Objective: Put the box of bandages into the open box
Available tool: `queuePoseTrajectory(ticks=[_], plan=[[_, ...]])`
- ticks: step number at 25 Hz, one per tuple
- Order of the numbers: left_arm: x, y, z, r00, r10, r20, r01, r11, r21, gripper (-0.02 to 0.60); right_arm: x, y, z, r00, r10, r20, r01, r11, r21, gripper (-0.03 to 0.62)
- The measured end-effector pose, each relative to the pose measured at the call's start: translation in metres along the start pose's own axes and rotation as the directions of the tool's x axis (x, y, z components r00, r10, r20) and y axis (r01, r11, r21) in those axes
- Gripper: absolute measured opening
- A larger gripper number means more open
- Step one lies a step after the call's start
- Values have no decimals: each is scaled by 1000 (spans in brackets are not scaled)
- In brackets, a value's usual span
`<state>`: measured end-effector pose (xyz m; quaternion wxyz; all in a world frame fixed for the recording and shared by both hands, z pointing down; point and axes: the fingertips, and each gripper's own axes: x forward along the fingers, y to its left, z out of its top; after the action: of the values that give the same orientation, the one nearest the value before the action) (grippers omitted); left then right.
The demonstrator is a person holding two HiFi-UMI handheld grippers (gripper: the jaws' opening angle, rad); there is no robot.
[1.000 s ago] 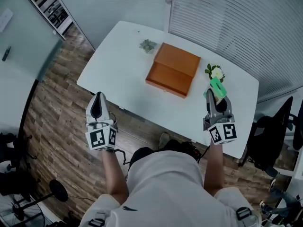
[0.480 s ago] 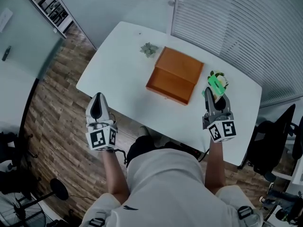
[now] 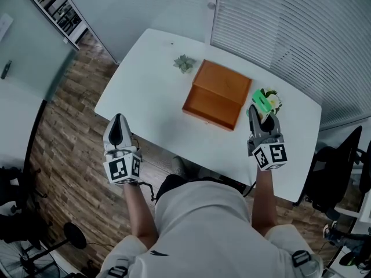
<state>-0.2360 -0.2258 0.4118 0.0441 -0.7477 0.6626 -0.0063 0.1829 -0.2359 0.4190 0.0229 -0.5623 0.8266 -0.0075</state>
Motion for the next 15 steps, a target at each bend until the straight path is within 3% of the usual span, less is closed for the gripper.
queuePoseTrajectory(ticks=[3, 6, 10, 12, 15], plan=[[1, 2, -2, 1000, -6, -3, 6, 1000, -1, 6, 11, 5, -9, 999, 2, -38, -4, 998, -61, 92], [1, 5, -5, 1000, -12, -9, 12, 1000, 0, 6, 26, 8, -24, 993, -25, -117, 3, 982, -186, 92], [-1, 15, -9, 1000, -9, -15, 9, 1000, -1, 6, 52, 21, -48, 970, -39, -240, -62, 915, -399, 92], [-2, 17, -10, 1000, -4, -16, 4, 1000, 0, 6, 62, 28, -70, 943, -39, -331, -151, 835, -530, 92], [-4, 24, -11, 1000, 6, -19, -6, 1000, 2, 6, 75, 44, -115, 862, -63, -502, -359, 623, -695, 94]])
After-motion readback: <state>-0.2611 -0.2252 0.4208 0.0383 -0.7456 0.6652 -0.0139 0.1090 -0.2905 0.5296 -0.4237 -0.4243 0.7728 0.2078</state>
